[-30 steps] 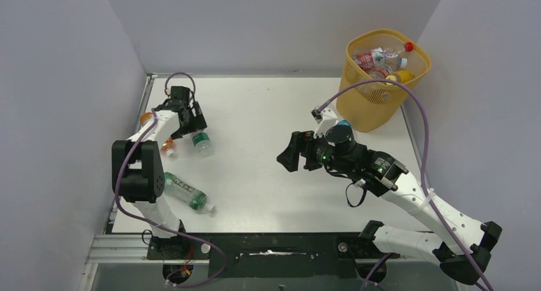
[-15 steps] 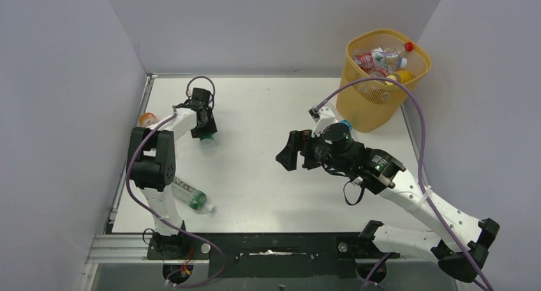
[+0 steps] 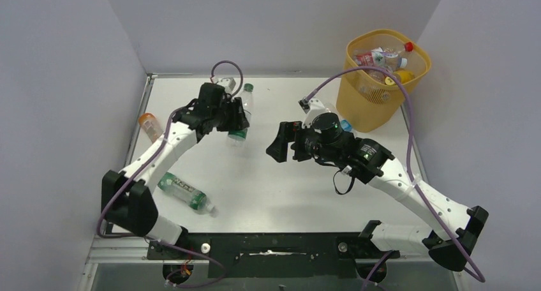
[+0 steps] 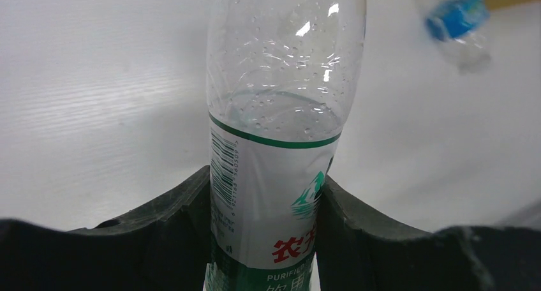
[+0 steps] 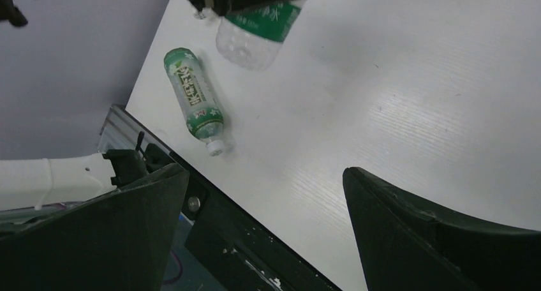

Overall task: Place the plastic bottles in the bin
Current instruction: Pick up the plastic bottle at the center of the board.

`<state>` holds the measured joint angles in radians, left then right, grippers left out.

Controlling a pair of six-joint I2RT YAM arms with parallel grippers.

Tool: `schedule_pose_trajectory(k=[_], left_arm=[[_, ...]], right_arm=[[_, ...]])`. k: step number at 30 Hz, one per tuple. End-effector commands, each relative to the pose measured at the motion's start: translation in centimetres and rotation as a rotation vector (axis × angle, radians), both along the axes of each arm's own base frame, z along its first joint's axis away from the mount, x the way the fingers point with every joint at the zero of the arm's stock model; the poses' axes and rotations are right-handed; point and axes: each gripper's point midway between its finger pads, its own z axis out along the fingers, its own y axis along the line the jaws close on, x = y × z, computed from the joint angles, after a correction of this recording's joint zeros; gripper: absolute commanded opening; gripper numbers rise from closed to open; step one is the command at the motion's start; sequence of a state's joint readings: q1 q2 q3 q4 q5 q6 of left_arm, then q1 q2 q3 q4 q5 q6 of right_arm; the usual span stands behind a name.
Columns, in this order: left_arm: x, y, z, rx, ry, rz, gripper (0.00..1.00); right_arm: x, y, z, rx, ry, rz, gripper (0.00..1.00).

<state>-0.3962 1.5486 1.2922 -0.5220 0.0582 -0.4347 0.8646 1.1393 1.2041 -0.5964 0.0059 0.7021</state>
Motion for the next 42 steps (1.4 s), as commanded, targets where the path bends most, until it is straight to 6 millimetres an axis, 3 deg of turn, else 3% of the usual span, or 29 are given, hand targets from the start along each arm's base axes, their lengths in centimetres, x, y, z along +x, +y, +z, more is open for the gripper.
schedule_pose_trajectory(k=[1,4,7,13,20,31,42], left_arm=[[-5.9,-4.8,5.6,-0.233,-0.066,-0.225,0.36],[-9.3,-5.5,8.2,-0.333,-0.11,-0.287,0.37],[-11.9,-5.9,9.3,-0.39,-0.121,-0.335,0.37],[-14.5,-6.5,10.3,-0.436,-0.128,-0.393,0.37],[-15.7,-7.8,11.9,-0.48,-0.15,-0.445,0.37],[-16.6,-8.8,13.0,-0.512,-0.165,-0.473,0.38],[-17.4,-9.9,13.4,-0.527,-0.174,-0.491,0.37]], right_arm=[[1.2,0.4,6.6,0.131,-0.096,-0.027,0.98],[2.3,-0.6,8.6,0.157,-0.118,-0.065,0.98],[3.5,-1.7,10.5,0.19,-0.139,-0.098,0.97],[5.5,-2.1,12.5,0.205,-0.168,-0.105,0.94],[7.3,0.2,12.3,0.208,-0.155,-0.054,0.93],[8.4,1.3,10.5,0.202,-0.113,-0.042,0.91],[8.7,2.2,9.9,0.214,-0.098,-0.021,0.67]])
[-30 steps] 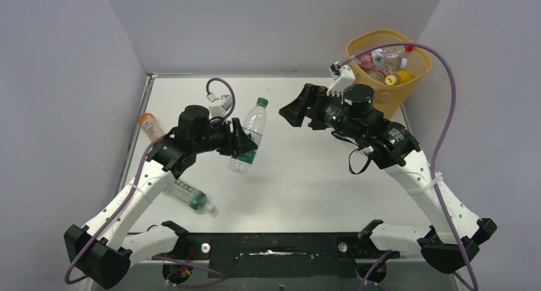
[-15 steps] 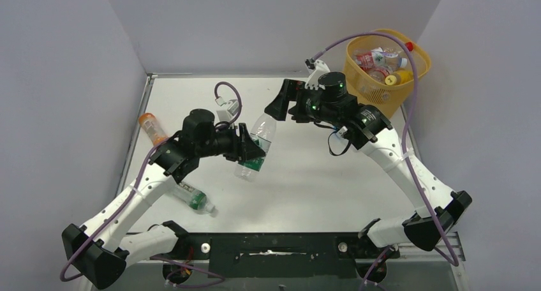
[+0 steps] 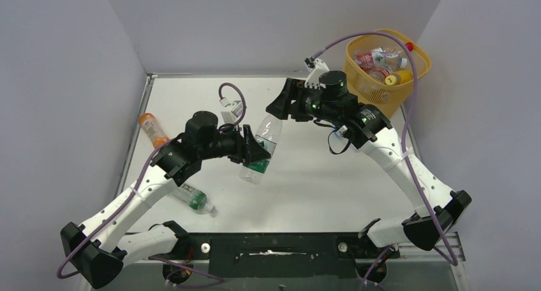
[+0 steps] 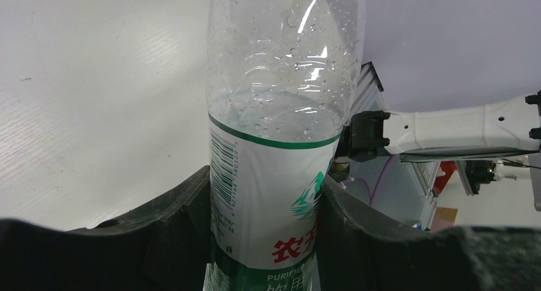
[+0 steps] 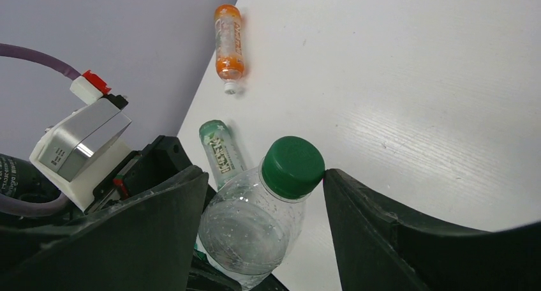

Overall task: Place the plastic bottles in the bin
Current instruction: Pick up the plastic bottle at the center of the board.

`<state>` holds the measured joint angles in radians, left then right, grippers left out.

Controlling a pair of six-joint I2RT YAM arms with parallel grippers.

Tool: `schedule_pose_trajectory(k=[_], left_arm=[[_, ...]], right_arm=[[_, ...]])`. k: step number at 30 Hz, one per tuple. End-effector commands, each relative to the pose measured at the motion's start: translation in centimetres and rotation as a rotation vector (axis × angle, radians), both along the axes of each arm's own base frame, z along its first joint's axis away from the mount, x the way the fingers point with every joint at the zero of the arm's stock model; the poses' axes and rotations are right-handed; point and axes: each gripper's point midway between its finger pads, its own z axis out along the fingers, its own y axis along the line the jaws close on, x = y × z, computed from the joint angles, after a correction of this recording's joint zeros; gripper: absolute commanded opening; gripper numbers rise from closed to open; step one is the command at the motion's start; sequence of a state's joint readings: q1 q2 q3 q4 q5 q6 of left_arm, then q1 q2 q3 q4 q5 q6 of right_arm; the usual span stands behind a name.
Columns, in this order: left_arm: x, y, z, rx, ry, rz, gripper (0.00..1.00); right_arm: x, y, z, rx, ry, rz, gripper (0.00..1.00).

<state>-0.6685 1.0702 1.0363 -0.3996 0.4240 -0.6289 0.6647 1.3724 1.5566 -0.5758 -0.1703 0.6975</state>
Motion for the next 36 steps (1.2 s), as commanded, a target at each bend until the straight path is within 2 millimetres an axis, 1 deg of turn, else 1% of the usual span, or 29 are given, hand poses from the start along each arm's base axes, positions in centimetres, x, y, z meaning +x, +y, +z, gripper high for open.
schedule_pose_trajectory(k=[1,10,14,17,19,22,23,24,25,29,33,36], left_arm=[[-0.1,-0.8,3.4,-0.083,-0.093,-0.014,0.37],[-0.5,-1.0,3.5,-0.087,-0.097,-0.021,0.37],[-0.6,-1.1,3.3,-0.083,-0.095,-0.023,0.37],[-0.6,-1.1,3.3,-0.082,-0.096,-0.026,0.38],[-0.6,-1.0,3.4,-0.079,-0.097,-0.02,0.42],[-0.1,-0.7,3.5,-0.057,-0.099,0.009,0.53],[0.0,-0.6,3.6,-0.052,-0.098,0.019,0.59],[0.1,-0.5,3.9,-0.05,-0.101,0.029,0.7],[0.2,-0.4,4.1,-0.049,-0.103,0.037,0.83],[0.3,0.0,5.0,-0.054,-0.125,0.058,0.84],[0.7,0.3,4.8,-0.033,-0.127,0.082,0.85],[0.9,0.9,5.0,-0.017,-0.13,0.114,0.85]], right_arm=[[0.6,0.7,2.0,0.062,-0.049,0.017,0.65],[0.8,1.1,1.3,0.059,-0.037,0.028,0.41],[0.8,1.1,1.3,0.06,-0.038,0.033,0.28],[0.9,0.9,1.6,0.059,-0.045,0.03,0.21],[1.0,0.6,1.9,0.059,-0.05,0.024,0.19],[1.4,-0.3,2.4,0.051,-0.062,0.005,0.18],[1.5,-0.7,2.6,0.048,-0.066,-0.003,0.18],[1.7,-1.0,2.9,0.049,-0.071,-0.009,0.18],[1.9,-1.4,3.0,0.047,-0.073,-0.017,0.18],[2.6,-3.1,3.9,0.057,-0.086,-0.042,0.16],[3.2,-4.5,4.5,0.056,-0.095,-0.064,0.15],[4.2,-6.9,5.7,0.04,-0.117,-0.114,0.15]])
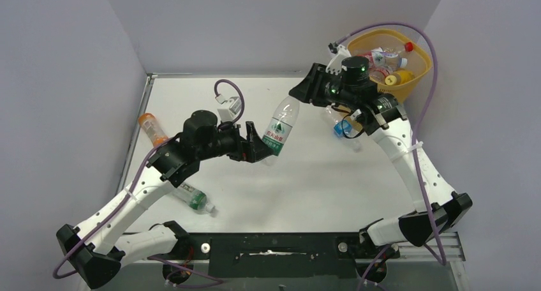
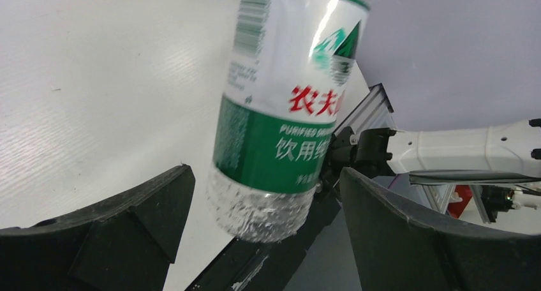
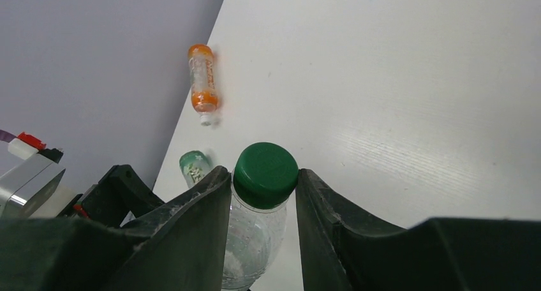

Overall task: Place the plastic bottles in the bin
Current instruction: Pick up the plastic bottle at the center of the board, then place the plastic bottle in the trash bin.

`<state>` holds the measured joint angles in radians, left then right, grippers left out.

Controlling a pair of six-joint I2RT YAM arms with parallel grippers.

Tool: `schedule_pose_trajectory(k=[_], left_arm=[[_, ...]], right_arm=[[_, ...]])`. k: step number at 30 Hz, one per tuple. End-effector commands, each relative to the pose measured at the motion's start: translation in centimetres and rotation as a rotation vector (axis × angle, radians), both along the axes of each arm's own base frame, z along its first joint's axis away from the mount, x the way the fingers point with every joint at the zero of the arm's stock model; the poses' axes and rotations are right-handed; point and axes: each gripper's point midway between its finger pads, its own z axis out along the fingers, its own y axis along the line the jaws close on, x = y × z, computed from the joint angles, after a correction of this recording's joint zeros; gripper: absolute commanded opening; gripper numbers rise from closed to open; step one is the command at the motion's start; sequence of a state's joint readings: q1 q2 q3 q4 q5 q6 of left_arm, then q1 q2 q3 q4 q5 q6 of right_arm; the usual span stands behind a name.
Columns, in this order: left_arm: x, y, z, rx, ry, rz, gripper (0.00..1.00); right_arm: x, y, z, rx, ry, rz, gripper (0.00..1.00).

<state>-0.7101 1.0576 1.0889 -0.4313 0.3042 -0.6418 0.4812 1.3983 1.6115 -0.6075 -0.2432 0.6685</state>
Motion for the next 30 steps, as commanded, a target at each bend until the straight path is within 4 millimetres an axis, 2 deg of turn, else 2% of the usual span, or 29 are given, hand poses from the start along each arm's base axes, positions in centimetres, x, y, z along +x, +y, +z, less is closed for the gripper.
schedule_pose_trajectory(k=[1,9,13,17,23,30], left_arm=[[0.4,1.0,3.6,-0.022,-0.088,0.05,0.85],[-0.3,3.0,6.3,-0.017,-0.132,0.099,0.86],[-0.5,3.7,5.4,0.013,-0.118,0.116,0.86],[-0.7,3.8,4.1,0.03,-0.103,0.113,0.86],[-0.6,3.5,2.7,0.047,-0.09,0.096,0.86],[-0.4,3.4,1.0,0.079,-0.077,0.085,0.86]], right_arm=[[0.3,-3.1,5.4,0.027,-0.127,-0.028,0.15],[3.1,-12.2,11.7,-0.022,-0.261,-0.238,0.15],[3.4,-17.2,15.5,-0.042,-0.372,-0.388,0.15],[3.2,-22.3,18.1,-0.085,-0.472,-0.584,0.16],[2.8,-27.9,20.5,-0.157,-0.573,-0.838,0.17],[3.3,-32.3,20.1,-0.229,-0.563,-1.053,0.15]])
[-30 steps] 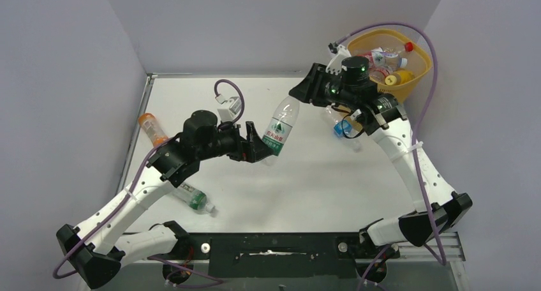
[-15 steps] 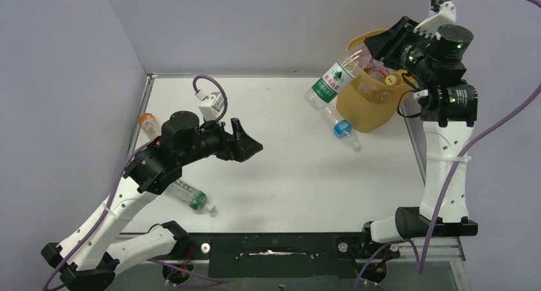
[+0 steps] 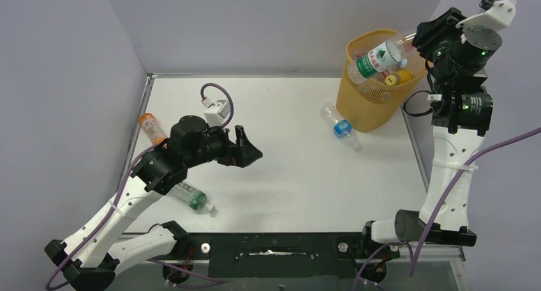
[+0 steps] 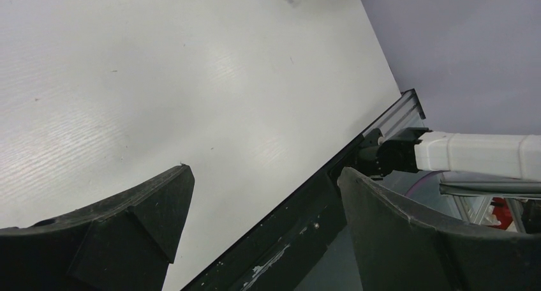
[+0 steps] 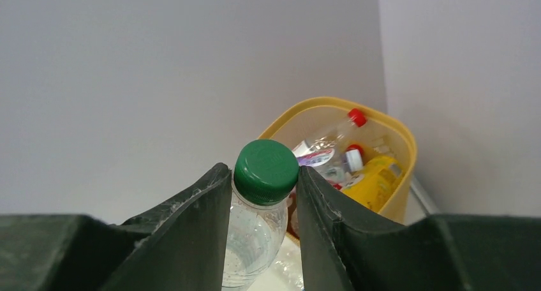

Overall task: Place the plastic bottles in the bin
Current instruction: Place the plastic bottle in the trash bin.

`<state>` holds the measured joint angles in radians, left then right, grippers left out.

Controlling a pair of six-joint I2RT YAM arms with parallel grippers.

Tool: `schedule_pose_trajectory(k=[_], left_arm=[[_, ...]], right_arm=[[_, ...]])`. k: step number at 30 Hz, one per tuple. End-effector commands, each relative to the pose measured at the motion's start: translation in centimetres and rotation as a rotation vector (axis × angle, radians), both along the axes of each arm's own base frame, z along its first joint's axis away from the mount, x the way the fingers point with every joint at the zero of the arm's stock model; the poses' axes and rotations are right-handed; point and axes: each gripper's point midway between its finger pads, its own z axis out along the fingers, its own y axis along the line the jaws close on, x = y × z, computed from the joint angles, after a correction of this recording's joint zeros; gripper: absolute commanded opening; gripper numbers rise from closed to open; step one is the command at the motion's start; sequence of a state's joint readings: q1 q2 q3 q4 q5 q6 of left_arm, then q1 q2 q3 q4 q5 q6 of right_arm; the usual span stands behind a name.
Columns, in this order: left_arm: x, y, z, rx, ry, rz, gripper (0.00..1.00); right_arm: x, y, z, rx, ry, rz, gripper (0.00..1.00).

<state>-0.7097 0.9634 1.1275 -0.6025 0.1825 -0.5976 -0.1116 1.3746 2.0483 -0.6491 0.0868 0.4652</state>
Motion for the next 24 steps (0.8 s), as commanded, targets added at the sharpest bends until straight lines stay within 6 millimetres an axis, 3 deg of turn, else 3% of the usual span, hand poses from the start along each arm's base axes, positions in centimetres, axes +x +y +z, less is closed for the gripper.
schedule_pose_trajectory(k=[1,10,24], left_arm=[[0.5,-0.2,0.1,0.0,-0.038,-0.013,0.86],[1.1,-0.5,-1.3,0.016,-0.026,-0.027,0.86],[1.7,-0.6,-2.7,0.038,-0.009,-0.038,0.87]], right_arm=[[-0.5,-4.2,1.8,-0.032,-0.07,-0.217,0.15],[0.8,-7.7,-1.5,-0.042,-0.005,-0.391,0.12],[3.5,-9.1,-3.2,-0.017,-0.02,-0.457,0.08]])
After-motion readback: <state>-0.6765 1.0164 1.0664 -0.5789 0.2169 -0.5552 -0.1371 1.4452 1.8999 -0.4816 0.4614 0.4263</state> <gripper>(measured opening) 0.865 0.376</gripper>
